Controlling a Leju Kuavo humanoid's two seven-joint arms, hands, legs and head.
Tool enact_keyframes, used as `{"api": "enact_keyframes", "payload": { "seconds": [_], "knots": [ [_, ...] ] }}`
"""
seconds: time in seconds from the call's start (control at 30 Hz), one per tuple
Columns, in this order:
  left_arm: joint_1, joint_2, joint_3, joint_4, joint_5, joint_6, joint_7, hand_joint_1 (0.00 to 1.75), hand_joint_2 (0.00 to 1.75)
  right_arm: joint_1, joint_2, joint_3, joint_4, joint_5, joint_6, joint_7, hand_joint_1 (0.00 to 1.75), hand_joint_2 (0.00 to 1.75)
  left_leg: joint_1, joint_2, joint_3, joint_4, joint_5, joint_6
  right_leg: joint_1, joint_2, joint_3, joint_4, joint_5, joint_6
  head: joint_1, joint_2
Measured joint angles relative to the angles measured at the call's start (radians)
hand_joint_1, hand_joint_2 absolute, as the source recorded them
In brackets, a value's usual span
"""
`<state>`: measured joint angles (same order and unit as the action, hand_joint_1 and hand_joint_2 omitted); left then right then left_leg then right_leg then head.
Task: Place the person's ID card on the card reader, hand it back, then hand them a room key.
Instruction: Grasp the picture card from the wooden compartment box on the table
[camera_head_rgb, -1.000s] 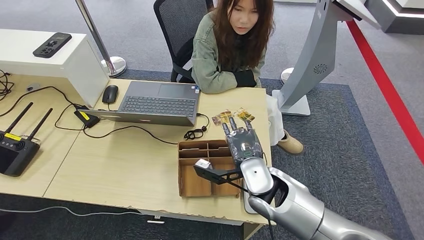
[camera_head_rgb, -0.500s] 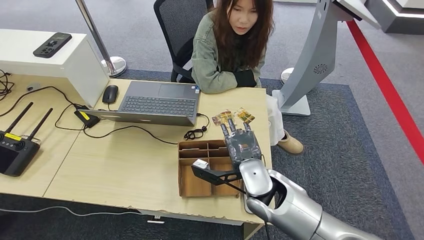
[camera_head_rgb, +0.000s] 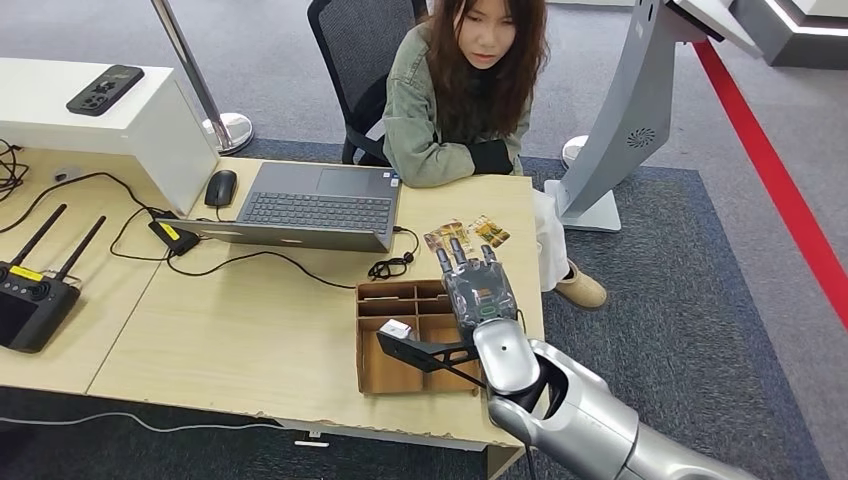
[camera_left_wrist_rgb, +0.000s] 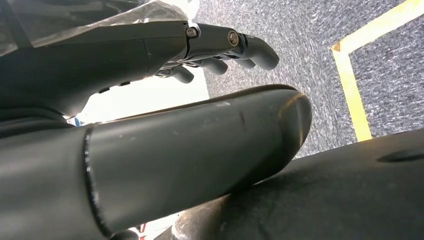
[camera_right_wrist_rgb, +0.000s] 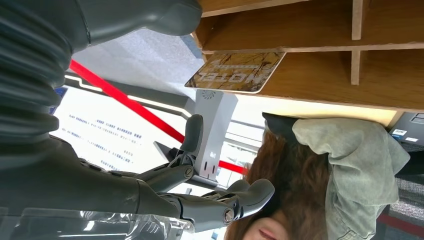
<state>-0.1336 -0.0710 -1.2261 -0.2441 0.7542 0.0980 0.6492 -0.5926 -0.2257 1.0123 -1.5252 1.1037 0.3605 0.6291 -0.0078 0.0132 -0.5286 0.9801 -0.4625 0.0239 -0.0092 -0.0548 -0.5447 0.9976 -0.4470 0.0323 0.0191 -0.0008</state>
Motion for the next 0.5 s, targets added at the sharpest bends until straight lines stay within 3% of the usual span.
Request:
{"api": "enact_keyframes", "payload": {
  "seconds": [0.5],
  "knots": [
    [0.0, -0.001, 0.002, 0.0, 0.0, -0.001, 0.0, 0.0, 0.0, -0.001, 0.022, 0.007, 0.039, -0.001, -0.033, 0.0, 0.34, 1.75, 0.0, 0.0, 0.0, 0.0, 0.0, 0.0, 0.0, 0.0, 0.0, 0.0, 0.0, 0.0, 0.0, 0.0]
  ]
}}
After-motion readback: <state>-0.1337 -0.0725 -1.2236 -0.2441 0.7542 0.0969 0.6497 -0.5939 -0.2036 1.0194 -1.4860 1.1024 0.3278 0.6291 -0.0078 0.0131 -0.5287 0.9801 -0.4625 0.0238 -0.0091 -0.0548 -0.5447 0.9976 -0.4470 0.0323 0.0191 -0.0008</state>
